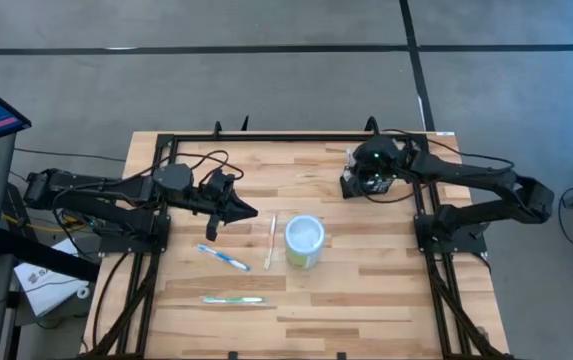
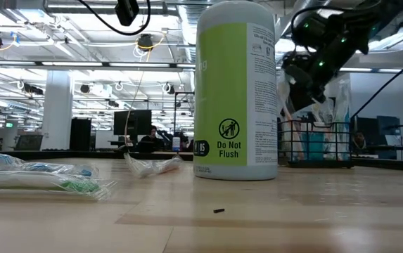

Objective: Pick & Place toothbrushing station
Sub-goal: Put the green toothbrush into the wire organizer

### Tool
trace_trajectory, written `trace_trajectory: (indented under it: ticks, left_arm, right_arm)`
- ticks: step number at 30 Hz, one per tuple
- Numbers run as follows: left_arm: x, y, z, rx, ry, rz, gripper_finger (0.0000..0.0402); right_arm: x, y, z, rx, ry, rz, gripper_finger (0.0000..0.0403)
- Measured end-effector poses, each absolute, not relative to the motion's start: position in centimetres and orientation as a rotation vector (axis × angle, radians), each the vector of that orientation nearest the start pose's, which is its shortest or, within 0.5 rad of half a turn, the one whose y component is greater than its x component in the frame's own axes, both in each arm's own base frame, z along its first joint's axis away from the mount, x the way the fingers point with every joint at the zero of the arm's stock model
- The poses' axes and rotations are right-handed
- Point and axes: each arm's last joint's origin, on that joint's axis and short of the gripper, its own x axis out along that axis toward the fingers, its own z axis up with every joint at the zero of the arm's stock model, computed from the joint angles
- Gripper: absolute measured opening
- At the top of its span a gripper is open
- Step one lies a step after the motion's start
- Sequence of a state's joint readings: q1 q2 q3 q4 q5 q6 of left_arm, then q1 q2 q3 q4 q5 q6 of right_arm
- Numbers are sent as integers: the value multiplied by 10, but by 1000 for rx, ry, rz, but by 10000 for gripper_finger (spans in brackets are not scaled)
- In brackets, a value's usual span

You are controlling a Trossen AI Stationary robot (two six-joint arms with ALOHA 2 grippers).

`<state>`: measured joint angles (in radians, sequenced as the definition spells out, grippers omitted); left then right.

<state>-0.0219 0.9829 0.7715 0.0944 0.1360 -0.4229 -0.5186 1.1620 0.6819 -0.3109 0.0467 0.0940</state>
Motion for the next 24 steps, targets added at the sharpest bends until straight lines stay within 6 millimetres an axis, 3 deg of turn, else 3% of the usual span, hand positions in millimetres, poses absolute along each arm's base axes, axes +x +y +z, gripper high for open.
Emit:
trace_trajectory:
  ticks: [11, 24]
  left_arm:
    - [221, -8, 305, -442, 179, -114, 11]
    - [221, -8, 300, -458, 166, -115, 11]
  right_arm:
    - [205, -118, 208, 282, 771, -552, 37]
    - [195, -113, 220, 292, 739, -556, 39]
